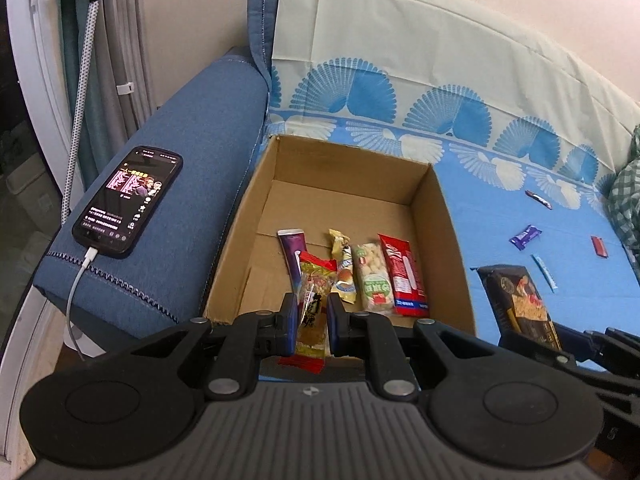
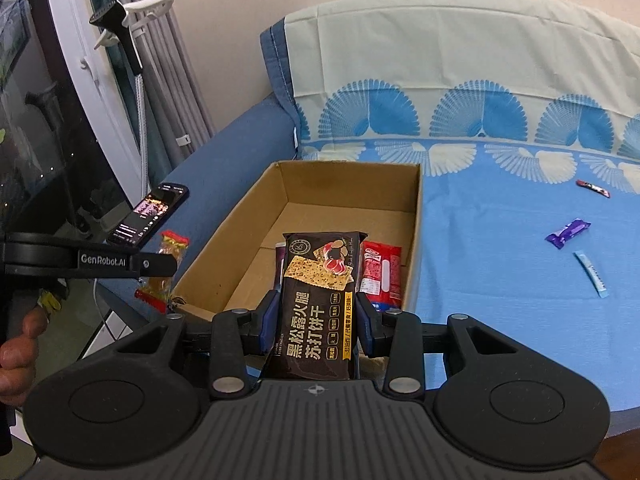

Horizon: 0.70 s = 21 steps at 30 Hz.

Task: Organize snacks
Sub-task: 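Carry the gold candy and dark biscuit pack into the box with both tools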

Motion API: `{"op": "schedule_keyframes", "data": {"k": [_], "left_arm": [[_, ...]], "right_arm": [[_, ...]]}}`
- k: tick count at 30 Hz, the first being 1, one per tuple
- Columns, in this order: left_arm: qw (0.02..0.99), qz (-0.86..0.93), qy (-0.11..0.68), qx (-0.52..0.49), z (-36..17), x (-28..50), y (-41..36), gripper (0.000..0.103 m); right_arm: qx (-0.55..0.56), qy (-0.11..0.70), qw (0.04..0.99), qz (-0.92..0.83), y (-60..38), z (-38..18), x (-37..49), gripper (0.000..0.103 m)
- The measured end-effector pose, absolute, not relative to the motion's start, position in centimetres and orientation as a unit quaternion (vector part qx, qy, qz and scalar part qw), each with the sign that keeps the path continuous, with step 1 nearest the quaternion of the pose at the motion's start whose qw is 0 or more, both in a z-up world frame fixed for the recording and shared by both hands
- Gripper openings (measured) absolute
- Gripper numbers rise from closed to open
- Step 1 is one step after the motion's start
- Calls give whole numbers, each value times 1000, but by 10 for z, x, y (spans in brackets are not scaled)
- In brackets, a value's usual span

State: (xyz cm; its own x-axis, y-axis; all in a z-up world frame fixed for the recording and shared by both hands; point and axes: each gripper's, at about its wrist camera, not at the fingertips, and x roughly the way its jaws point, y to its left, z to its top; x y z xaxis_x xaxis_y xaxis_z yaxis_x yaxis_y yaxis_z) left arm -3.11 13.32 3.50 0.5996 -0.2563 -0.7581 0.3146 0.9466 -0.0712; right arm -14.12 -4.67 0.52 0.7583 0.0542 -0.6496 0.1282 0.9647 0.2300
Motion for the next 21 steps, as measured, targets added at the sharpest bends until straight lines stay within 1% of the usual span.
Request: {"op": "schedule_keyframes", "data": {"k": [11,21], "left_arm": [[884,-159,437,43,16,24,112,16],[868,-157,468,53,-15,74,94,16]], "right_arm": [[133,371,919,-20,-53,-17,-92,41],[142,391,909,-25,-65,-48,-49,41]]}}
